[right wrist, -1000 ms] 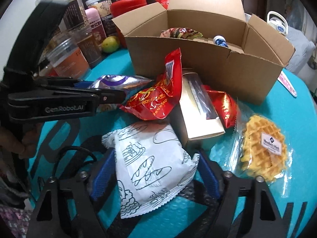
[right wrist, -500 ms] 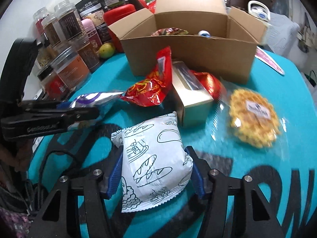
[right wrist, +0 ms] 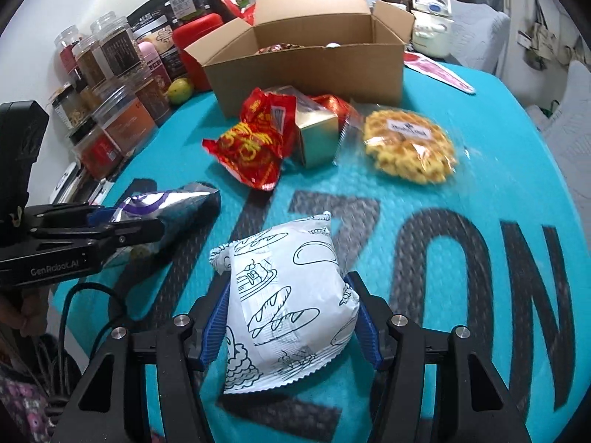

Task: Organize snacks
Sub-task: 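Lift the white bag and silver-purple bag over the box with both tools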

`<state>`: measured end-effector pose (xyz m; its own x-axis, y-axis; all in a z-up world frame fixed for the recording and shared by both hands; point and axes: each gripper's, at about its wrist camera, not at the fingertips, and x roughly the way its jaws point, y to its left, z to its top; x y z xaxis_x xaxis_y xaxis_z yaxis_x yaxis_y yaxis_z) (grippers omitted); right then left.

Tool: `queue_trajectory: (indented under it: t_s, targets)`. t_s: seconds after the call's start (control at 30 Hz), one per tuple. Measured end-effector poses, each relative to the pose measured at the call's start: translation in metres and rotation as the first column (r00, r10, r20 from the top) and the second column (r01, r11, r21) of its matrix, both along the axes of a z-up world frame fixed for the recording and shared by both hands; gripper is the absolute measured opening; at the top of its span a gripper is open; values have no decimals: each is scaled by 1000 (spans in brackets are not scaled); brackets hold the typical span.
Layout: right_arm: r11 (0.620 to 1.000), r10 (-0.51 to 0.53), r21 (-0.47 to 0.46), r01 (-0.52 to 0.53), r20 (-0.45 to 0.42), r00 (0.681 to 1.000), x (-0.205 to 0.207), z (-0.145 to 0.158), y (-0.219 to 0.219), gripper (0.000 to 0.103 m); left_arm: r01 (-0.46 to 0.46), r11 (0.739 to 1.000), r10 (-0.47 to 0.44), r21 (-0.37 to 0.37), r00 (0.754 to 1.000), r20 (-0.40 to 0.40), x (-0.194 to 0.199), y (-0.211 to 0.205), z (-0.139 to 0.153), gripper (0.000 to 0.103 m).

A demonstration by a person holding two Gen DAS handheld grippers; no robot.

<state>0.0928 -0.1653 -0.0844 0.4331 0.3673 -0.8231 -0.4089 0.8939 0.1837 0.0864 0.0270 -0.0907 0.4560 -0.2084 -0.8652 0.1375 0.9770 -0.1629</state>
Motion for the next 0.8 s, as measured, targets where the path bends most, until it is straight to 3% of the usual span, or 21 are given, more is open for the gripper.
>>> queue_trajectory:
  t_s: [0.17,0.27,0.4,0.53,0.57,0.67,0.8]
  targets:
    - [999,23,-38,-23,11,1000,-1,-3,5,65,19,995,-14,94,998,-54,6,-13,-18,38]
    - [997,42,-65,-42,0,999,3,-8,11,71,32,991,-30,134,999,-12,3,-19,-17,40]
    - [987,94,-131,-93,5,996,5,-16,23,80,19,994,-19,110,1000,3,5,-18,-18,40]
    - [975,125,-186,-118,28,992,5,-19,33,81,13,996,-15,86,1000,22,5,-14,-18,40]
    - [976,128,-184,-120,31,991,5,-19,33,80,13,997,-15,81,1000,26,4,-12,-19,40]
    - [980,126,-160,-117,43,991,7,-16,32,62,1,998,-3,60,999,32,3,-11,-19,37]
    - [988,103,-121,-98,38,994,8,-15,32,58,-5,1000,5,14,1000,18,0,-6,-17,36]
